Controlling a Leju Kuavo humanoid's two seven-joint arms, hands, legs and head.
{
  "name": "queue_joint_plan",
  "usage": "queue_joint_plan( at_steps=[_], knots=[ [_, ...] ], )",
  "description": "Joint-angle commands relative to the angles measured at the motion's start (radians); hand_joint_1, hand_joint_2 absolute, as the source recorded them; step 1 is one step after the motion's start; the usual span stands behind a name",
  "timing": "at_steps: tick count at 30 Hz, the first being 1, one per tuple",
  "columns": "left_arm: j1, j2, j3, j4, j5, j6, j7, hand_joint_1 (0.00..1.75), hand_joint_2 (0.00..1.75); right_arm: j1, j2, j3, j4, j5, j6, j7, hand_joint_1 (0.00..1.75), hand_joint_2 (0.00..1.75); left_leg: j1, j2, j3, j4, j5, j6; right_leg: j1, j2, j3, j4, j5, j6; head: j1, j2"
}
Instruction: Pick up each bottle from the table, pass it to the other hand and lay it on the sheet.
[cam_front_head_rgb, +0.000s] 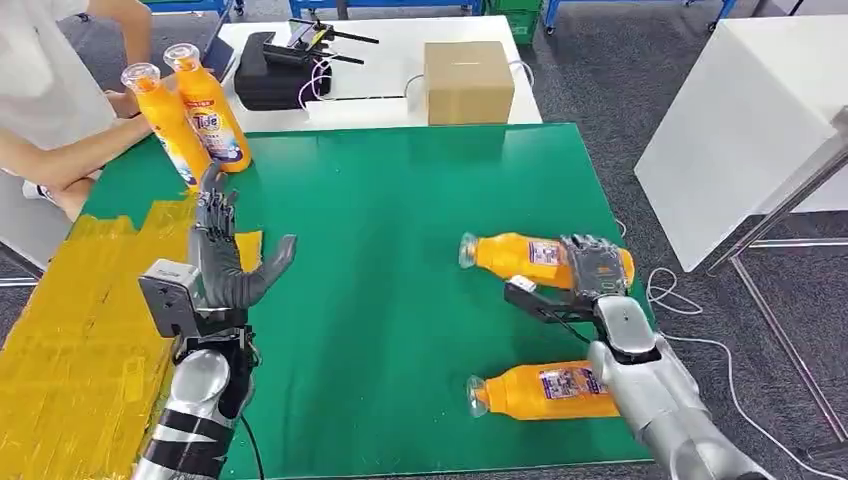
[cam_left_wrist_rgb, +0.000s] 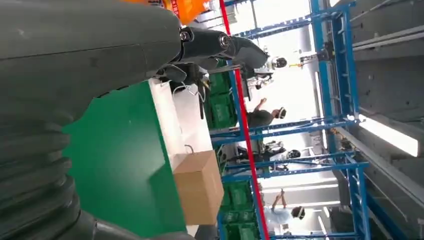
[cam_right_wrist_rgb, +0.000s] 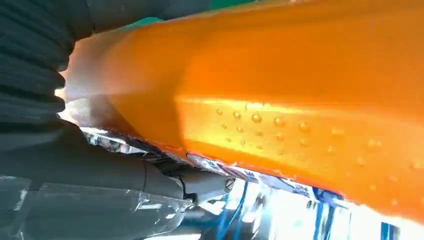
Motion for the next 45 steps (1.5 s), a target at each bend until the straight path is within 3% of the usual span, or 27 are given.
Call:
queue_joint_plan(
  at_steps=[1,23,28,30,35,37,38,45],
  knots=[
    [-0.016,0.024,-0.036,0.033,-0.012,0.005,0.023,0.00,1.75,0.123,0.102,-0.225,-0.274,-0.109,-0.187,-0.136,1.75,1.75,0.000,-0.001,0.000,-0.001,0.000,-0.001,0.000,-0.002,0.001,0.000,-0.001,0.000,0.001,0.000],
    [-0.014,0.024,-0.036,0.034,-0.012,0.006,0.022,0.00,1.75,0.130,0.103,-0.227,-0.287,-0.107,-0.186,-0.134,1.75,1.75,0.000,-0.001,0.000,-0.001,0.000,-0.001,0.000,-0.001,0.001,-0.001,0.000,0.000,0.000,0.000],
    [-0.037,0.056,-0.089,0.068,-0.066,-0.043,0.063,0.00,1.75,0.168,0.152,-0.277,-0.357,-0.175,-0.285,-0.233,1.75,1.75,0.000,-0.001,0.000,-0.001,0.000,-0.001,0.000,-0.001,0.001,-0.001,0.000,0.000,0.000,0.000],
    [-0.057,0.068,-0.118,0.093,-0.095,-0.100,0.094,0.00,1.75,0.193,0.180,-0.296,-0.418,-0.241,-0.324,-0.292,1.75,1.75,0.001,-0.002,0.000,-0.001,0.000,-0.001,0.000,-0.002,0.001,0.000,-0.001,0.000,0.000,0.000],
    [-0.087,0.096,-0.160,0.100,-0.078,-0.230,0.125,0.00,1.75,0.229,0.223,-0.292,-0.520,-0.473,-0.300,-0.422,1.75,1.75,0.001,-0.001,0.001,-0.001,-0.001,-0.001,0.001,-0.002,0.002,-0.001,-0.001,0.000,0.000,0.000],
    [-0.098,0.101,-0.172,0.099,-0.046,-0.283,0.135,0.00,1.75,0.231,0.238,-0.287,-0.545,-0.589,-0.254,-0.466,1.75,1.75,0.001,0.000,0.001,0.000,-0.001,-0.002,0.001,-0.001,0.002,0.000,-0.001,0.000,0.000,0.000],
    [-0.126,0.107,-0.197,0.114,-0.005,-0.342,0.136,0.00,1.75,0.214,0.262,-0.255,-0.547,-0.771,-0.106,-0.533,1.75,1.75,0.000,-0.001,-0.001,0.000,0.000,-0.001,0.000,-0.001,-0.001,0.001,0.000,0.000,0.000,0.000],
    [-0.149,0.103,-0.218,0.149,0.031,-0.337,0.131,0.00,1.75,0.171,0.261,-0.174,-0.510,-0.849,-0.089,-0.527,1.75,1.75,0.001,0.001,0.001,0.000,-0.001,-0.001,0.000,0.001,0.001,0.000,0.000,0.000,0.001,0.000]
  ],
)
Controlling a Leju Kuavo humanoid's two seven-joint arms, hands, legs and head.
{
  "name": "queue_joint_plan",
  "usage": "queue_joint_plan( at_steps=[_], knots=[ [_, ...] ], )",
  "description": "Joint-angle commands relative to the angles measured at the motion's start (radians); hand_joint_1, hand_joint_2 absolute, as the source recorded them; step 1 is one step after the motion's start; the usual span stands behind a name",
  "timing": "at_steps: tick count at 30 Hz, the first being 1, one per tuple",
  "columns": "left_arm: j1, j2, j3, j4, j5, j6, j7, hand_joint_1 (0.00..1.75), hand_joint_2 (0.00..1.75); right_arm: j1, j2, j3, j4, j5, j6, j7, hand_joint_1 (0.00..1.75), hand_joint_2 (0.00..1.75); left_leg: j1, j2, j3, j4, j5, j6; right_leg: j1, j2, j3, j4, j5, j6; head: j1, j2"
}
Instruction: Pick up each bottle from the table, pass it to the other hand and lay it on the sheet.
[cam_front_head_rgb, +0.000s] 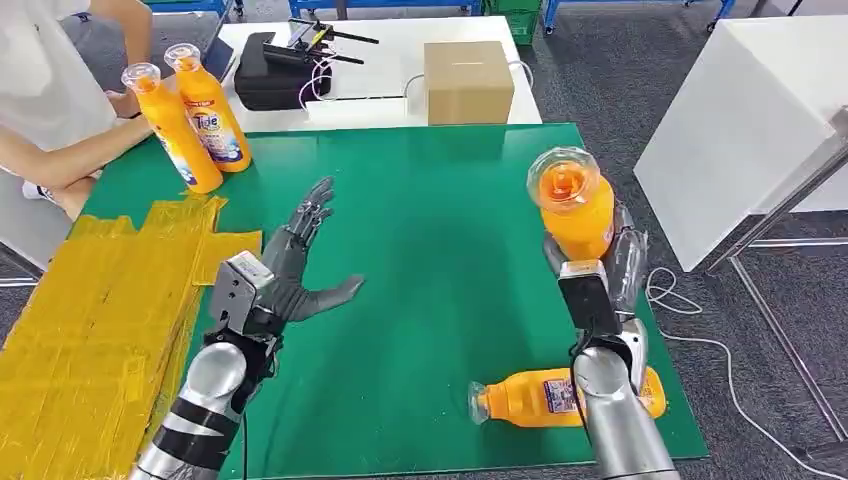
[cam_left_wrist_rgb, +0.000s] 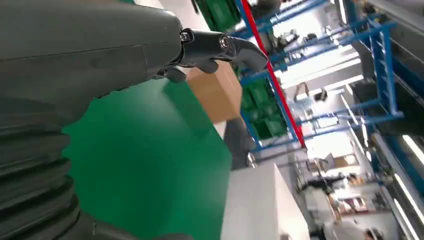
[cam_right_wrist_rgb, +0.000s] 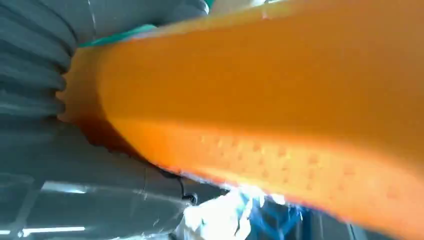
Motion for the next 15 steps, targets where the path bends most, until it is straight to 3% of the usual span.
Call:
queue_joint_plan(
  at_steps=[1,5,15],
  knots=[
    [-0.077,0.047,-0.076,0.103,0.037,-0.003,-0.002,0.00,1.75,-0.069,0.020,0.070,0.011,-0.097,0.041,-0.003,1.75,1.75,0.000,0.000,0.001,0.000,0.000,-0.001,0.000,0.000,0.001,0.000,0.000,0.000,0.000,0.000],
    [-0.077,0.049,-0.075,0.111,0.052,-0.004,-0.008,0.00,1.75,-0.080,0.013,0.065,0.014,-0.159,0.088,-0.003,1.75,1.75,0.001,0.001,0.003,0.000,-0.001,-0.001,0.001,0.001,0.002,-0.001,-0.001,0.001,0.000,0.000],
    [-0.074,0.049,-0.083,0.104,0.078,-0.008,-0.016,0.00,1.75,-0.097,0.000,0.094,0.052,-0.153,0.109,0.011,1.69,1.75,0.001,0.000,0.002,0.000,-0.001,-0.001,0.001,0.000,0.002,-0.001,0.000,0.000,0.000,0.000]
  ],
)
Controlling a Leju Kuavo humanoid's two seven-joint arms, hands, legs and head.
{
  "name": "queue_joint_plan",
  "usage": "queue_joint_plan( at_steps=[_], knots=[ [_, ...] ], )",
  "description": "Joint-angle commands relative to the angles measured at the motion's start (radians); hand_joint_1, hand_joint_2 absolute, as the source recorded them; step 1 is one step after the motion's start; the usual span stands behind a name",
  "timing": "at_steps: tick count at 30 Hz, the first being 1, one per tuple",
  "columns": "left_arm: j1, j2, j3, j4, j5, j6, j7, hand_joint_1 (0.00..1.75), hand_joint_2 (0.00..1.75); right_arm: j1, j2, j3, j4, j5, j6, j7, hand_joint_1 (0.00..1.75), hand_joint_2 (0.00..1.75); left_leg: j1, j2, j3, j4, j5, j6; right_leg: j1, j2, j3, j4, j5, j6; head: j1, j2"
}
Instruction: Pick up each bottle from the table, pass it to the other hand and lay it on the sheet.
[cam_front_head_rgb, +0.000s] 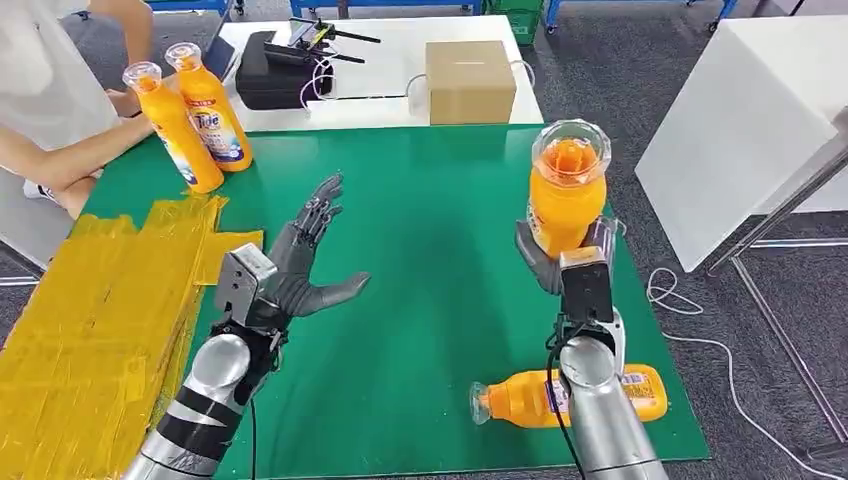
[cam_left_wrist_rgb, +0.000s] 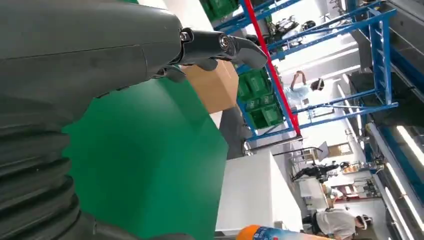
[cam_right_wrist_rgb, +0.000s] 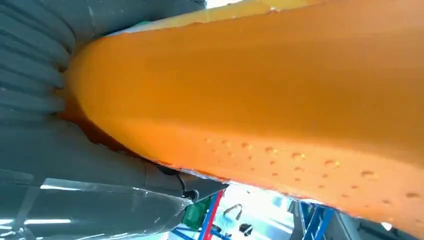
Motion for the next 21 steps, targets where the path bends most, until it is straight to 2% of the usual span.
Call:
queue_joint_plan(
  at_steps=[1,3,8,21],
  knots=[
    [-0.041,0.028,-0.055,0.057,0.011,-0.005,-0.001,0.00,1.75,-0.067,-0.025,0.047,0.078,0.011,0.018,0.029,1.61,1.75,0.000,0.000,0.002,0.000,0.000,-0.001,0.000,0.000,0.001,0.000,0.000,0.000,0.000,0.000],
    [-0.042,0.026,-0.065,0.049,0.011,-0.005,0.000,0.00,1.75,-0.084,-0.027,0.066,0.118,0.022,0.039,0.042,1.54,1.75,0.001,0.001,0.002,0.000,-0.001,-0.001,0.001,0.000,0.002,-0.001,0.000,0.000,0.000,0.000],
    [-0.047,0.017,-0.077,0.028,0.036,-0.017,-0.007,0.00,1.75,-0.130,0.004,0.114,0.224,0.035,0.076,0.051,1.75,1.75,0.001,0.002,0.002,0.000,-0.001,-0.001,0.001,0.002,0.002,-0.001,0.000,0.000,0.000,0.000],
    [-0.023,0.004,-0.115,-0.022,0.042,-0.015,-0.020,0.00,1.75,-0.157,0.056,0.230,0.325,0.068,0.111,0.064,1.75,1.75,0.003,0.002,0.006,-0.001,-0.003,-0.001,0.003,0.001,0.007,-0.002,-0.001,0.001,0.000,0.000]
  ],
)
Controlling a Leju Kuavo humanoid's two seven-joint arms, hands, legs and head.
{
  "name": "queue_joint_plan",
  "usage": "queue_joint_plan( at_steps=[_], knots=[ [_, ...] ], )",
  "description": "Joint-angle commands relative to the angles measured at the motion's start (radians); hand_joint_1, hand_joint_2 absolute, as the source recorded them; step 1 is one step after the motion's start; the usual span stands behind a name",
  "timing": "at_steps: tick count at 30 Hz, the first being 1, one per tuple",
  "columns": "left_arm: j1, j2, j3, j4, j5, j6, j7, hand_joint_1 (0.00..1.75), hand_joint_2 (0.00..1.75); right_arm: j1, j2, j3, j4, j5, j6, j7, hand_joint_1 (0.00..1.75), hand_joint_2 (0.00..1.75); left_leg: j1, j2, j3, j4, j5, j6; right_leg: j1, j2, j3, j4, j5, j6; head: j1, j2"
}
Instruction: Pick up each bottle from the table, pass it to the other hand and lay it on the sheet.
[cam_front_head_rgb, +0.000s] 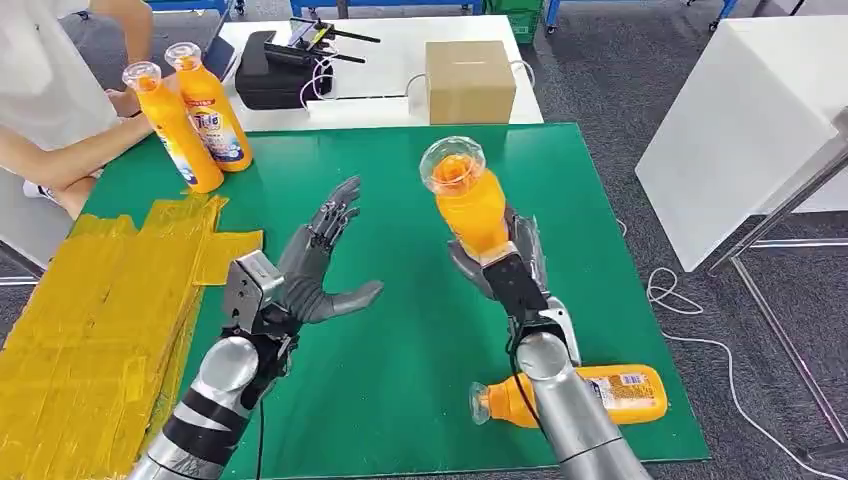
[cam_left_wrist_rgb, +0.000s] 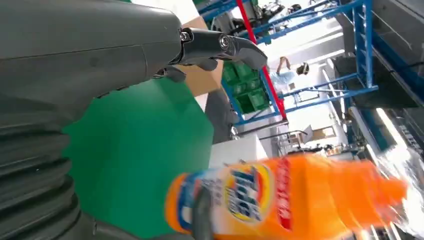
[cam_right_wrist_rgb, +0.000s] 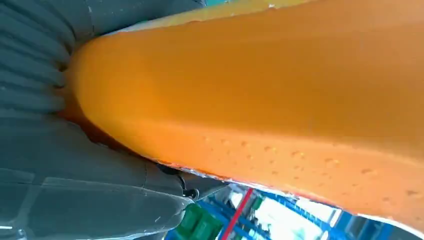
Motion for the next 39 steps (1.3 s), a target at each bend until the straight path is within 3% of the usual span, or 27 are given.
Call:
queue_joint_plan(
  at_steps=[1,8,22,30,39],
  knots=[
    [-0.019,0.005,-0.053,0.001,0.010,-0.003,-0.005,0.00,1.75,-0.079,0.020,0.088,0.140,0.000,0.025,0.004,1.75,1.75,0.004,0.001,0.009,-0.002,-0.003,-0.002,0.004,0.001,0.010,-0.004,-0.001,0.001,0.000,0.000],
    [-0.049,0.002,-0.038,0.039,0.065,-0.019,0.000,0.00,1.75,-0.103,0.059,0.196,0.175,0.032,0.048,-0.015,1.75,1.75,0.001,0.001,0.002,0.000,-0.001,-0.001,0.001,0.001,0.002,0.000,-0.001,0.000,0.000,0.000],
    [-0.088,-0.004,-0.026,0.098,0.148,-0.071,0.016,0.00,1.75,-0.117,0.104,0.299,0.203,0.100,0.017,-0.031,1.75,1.75,0.001,0.000,0.002,0.000,-0.001,-0.001,0.001,0.000,0.001,0.000,0.000,0.000,0.000,0.000],
    [-0.102,0.002,0.026,0.146,0.224,-0.110,0.007,0.00,1.75,-0.118,0.092,0.394,0.178,0.146,0.045,-0.026,1.75,1.75,0.001,0.001,0.003,0.000,-0.001,-0.001,0.001,0.000,0.003,-0.001,0.000,0.000,0.000,0.000],
    [-0.082,-0.037,0.092,0.130,0.273,-0.107,-0.022,0.00,1.75,-0.137,0.062,0.491,0.216,0.235,0.059,-0.001,1.75,1.75,0.002,-0.001,0.004,-0.001,-0.001,-0.001,0.003,-0.002,0.004,-0.002,-0.001,0.000,0.001,0.000]
  ],
)
